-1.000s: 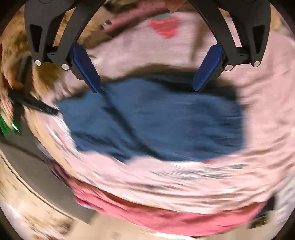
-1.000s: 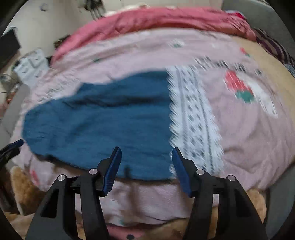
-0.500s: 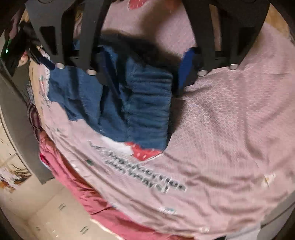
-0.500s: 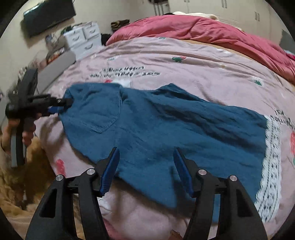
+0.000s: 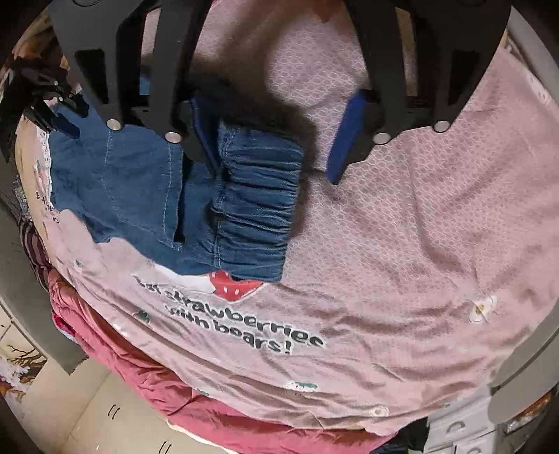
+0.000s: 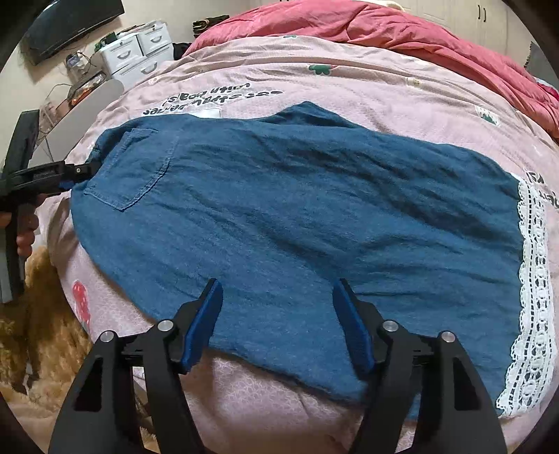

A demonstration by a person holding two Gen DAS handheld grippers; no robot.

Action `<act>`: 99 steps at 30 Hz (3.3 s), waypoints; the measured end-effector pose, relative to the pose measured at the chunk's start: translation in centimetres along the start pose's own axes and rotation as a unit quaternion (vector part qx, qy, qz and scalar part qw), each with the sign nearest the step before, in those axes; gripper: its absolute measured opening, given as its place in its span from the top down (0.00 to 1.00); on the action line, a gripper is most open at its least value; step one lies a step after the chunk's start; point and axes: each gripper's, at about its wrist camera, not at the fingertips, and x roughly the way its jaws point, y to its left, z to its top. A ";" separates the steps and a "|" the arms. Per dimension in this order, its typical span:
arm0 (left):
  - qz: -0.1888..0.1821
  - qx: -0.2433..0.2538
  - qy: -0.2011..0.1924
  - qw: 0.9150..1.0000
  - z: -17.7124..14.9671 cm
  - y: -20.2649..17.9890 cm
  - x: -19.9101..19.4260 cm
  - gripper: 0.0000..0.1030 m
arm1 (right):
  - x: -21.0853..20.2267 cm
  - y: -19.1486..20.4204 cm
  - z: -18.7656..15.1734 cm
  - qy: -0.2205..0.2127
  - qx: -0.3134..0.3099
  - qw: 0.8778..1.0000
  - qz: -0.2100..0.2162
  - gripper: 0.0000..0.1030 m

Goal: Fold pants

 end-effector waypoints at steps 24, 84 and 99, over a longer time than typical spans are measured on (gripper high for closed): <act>-0.024 0.238 0.050 0.970 -6.0 -16.6 4.1 0.29 | 5.8 -4.4 16.8 0.048 -0.081 0.990 0.103 0.54; -0.083 0.216 0.071 0.970 -0.1 -25.5 10.4 0.28 | -8.4 -15.3 0.0 -0.180 -0.047 0.982 -0.029 0.87; -0.063 0.213 0.072 0.972 0.0 -26.0 11.4 0.28 | -2.2 -22.8 3.6 -0.096 0.063 0.982 -0.149 0.92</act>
